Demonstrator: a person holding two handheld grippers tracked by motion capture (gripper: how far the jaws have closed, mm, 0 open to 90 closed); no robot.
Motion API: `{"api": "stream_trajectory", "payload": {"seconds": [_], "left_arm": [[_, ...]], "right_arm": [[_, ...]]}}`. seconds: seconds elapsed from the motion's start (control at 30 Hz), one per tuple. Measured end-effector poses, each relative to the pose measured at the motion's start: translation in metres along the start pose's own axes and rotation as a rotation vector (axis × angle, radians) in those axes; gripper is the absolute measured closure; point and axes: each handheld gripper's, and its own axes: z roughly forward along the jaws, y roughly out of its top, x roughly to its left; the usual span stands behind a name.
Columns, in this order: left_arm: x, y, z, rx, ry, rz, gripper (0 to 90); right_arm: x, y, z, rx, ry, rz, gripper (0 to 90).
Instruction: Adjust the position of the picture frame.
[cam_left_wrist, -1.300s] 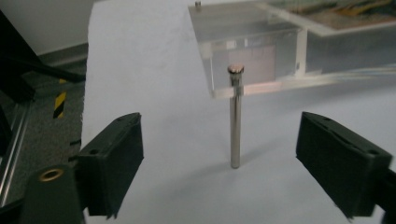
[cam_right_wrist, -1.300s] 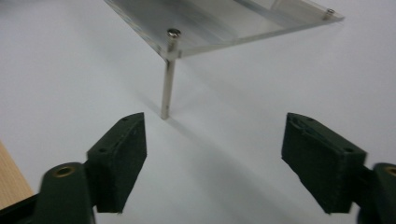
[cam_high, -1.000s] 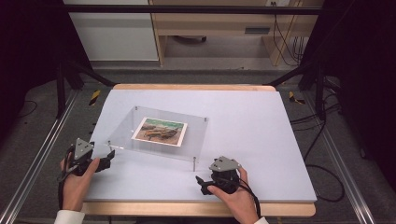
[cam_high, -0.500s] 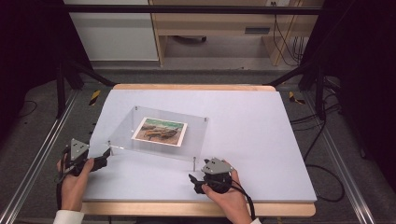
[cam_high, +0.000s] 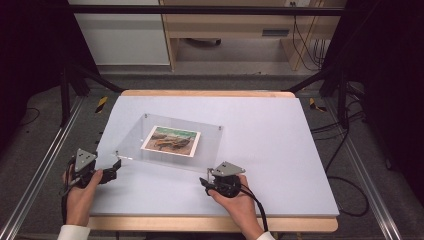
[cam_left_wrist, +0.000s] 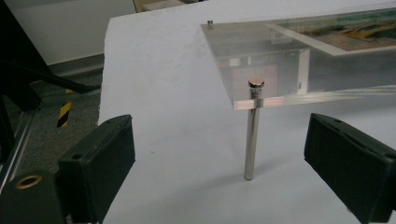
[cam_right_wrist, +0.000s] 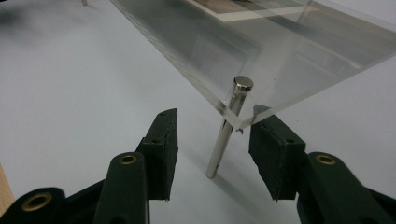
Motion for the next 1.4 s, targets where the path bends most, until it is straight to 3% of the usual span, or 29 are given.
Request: {"api": "stream_trajectory", "payload": {"seconds": [0.27,0.33,0.47,0.57,0.73,0.8,0.93,1.1,1.23,1.4], "left_arm": [[0.003,0.001,-0.001,-0.004,-0.024,-0.015,6.5],[0.006,0.0,-0.001,-0.01,-0.048,-0.025,6.4],[0.005,-0.001,0.001,0.001,-0.098,-0.009,6.4],[0.003,0.0,0.004,0.026,-0.079,-0.04,6.4],[0.0,0.001,0.009,0.025,-0.122,-0.031,12.4],[-0.001,0.002,0.012,0.031,-0.126,-0.033,18.2],[0.0,0.005,0.015,-0.007,-0.123,-0.052,32.6],[0.003,0.01,0.019,-0.057,-0.139,-0.071,54.3],[0.002,0.013,0.025,-0.084,-0.162,-0.077,66.4],[0.003,0.015,0.026,-0.085,-0.156,-0.107,80.7]], "right_arm": [[-0.005,0.004,0.009,-0.008,0.002,0.012,77.0],[-0.006,0.004,0.01,-0.017,0.011,0.028,81.9],[-0.009,0.005,0.009,-0.041,0.031,0.073,84.2],[-0.011,0.007,0.007,-0.053,0.06,0.103,84.8],[-0.013,0.014,0.003,-0.072,0.092,0.14,84.6],[-0.014,0.016,0.002,-0.08,0.111,0.169,84.6],[-0.018,0.019,0.0,-0.085,0.134,0.22,84.8],[-0.021,0.021,0.0,-0.081,0.137,0.223,84.8],[-0.021,0.021,0.0,-0.077,0.135,0.218,84.7],[-0.02,0.02,0.0,-0.076,0.122,0.217,84.6]]}}
